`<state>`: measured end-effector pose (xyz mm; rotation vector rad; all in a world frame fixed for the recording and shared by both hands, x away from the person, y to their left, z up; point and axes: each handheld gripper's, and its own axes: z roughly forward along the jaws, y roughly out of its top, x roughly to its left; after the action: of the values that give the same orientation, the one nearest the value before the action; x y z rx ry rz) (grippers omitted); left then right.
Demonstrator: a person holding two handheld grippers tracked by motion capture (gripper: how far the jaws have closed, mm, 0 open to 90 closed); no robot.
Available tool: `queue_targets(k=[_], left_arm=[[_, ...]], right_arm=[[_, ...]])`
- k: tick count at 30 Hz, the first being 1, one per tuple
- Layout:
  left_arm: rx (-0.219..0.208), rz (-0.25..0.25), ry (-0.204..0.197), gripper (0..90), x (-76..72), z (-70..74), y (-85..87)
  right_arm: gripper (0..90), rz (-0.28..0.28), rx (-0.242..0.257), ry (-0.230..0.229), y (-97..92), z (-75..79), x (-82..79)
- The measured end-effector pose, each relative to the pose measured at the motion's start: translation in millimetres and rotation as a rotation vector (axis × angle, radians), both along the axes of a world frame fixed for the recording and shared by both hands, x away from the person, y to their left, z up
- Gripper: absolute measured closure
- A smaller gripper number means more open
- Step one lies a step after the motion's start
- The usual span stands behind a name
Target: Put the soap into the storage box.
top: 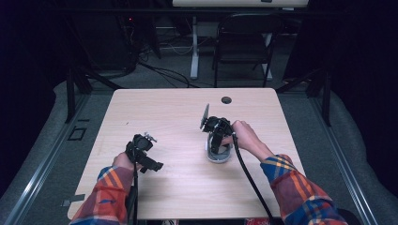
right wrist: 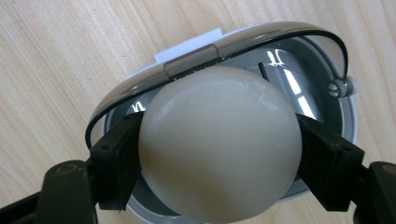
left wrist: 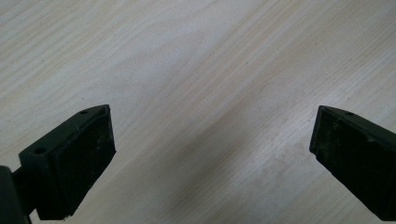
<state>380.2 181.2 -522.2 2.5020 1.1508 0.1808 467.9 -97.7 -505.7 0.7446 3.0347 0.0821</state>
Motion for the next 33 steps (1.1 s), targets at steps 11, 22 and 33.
queue_targets(k=[11, 22, 33], left_arm=[[0.000, -0.001, 0.002, 0.0, 0.2, -0.2, -0.1], [0.003, -0.002, -0.002, 0.0, 0.0, -0.1, -0.6], [0.004, 0.000, -0.003, 0.0, -0.1, 0.0, -0.6]], right_arm=[[15.2, -0.003, 0.045, -0.020, -7.9, 12.4, -4.1], [8.1, -0.019, 0.121, -0.073, -28.1, 39.4, -14.2], [0.0, -0.047, 0.146, -0.131, -50.5, 58.3, -24.1]])
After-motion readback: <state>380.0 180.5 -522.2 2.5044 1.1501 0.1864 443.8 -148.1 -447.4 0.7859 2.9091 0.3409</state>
